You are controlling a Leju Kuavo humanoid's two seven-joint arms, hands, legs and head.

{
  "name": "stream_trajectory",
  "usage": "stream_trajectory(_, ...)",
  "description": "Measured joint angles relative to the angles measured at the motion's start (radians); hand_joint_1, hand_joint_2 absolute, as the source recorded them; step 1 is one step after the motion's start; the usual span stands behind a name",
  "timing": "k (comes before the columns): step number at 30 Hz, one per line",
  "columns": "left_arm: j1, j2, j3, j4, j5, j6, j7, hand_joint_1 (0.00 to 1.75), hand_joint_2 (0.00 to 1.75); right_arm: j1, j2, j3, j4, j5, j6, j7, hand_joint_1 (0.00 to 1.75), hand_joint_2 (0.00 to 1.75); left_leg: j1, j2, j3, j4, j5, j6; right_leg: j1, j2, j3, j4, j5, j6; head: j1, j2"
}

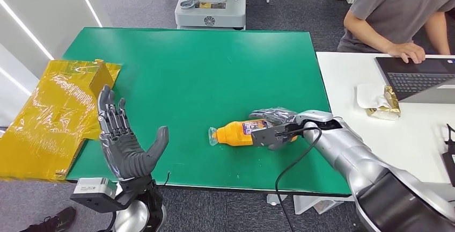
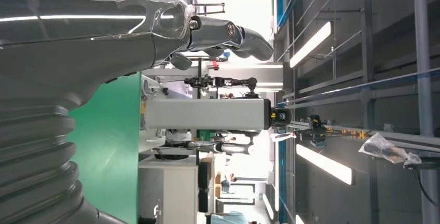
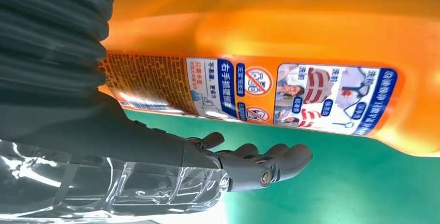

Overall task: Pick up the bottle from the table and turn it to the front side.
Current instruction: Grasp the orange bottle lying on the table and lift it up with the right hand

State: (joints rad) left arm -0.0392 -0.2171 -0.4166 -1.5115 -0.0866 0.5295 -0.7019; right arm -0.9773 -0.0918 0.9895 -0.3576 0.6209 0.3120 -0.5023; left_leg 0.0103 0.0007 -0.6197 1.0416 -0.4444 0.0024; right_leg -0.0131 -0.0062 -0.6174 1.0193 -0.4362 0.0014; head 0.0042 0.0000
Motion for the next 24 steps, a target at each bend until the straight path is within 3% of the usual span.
stream_trajectory(13,0.008,0.000,0.000,-0.010,-0.006,-0.007,0.000,0.00,1.75,0.001,-0.003,0.028,0.025,0.020,-0.002,0.080,0.00,1.75,0.000,0.000,0.000,0.000,0.000,0.000,0.000,0.000,0.000,0.000,0.000,0.000,0.000,0.000)
stream_trajectory(23,0.015,0.000,0.000,-0.011,-0.007,-0.008,0.000,0.00,1.75,0.025,-0.016,0.030,0.029,0.016,-0.050,0.090,0.00,1.75,0.000,0.000,0.001,0.000,0.000,0.000,0.000,0.000,0.000,0.000,0.000,0.000,0.000,0.000)
stream_trajectory(24,0.016,0.000,0.000,-0.011,-0.007,-0.008,0.000,0.00,1.75,0.025,-0.016,0.030,0.029,0.016,-0.050,0.090,0.34,1.75,0.000,0.000,0.001,0.000,0.000,0.000,0.000,0.000,0.000,0.000,0.000,0.000,0.000,0.000)
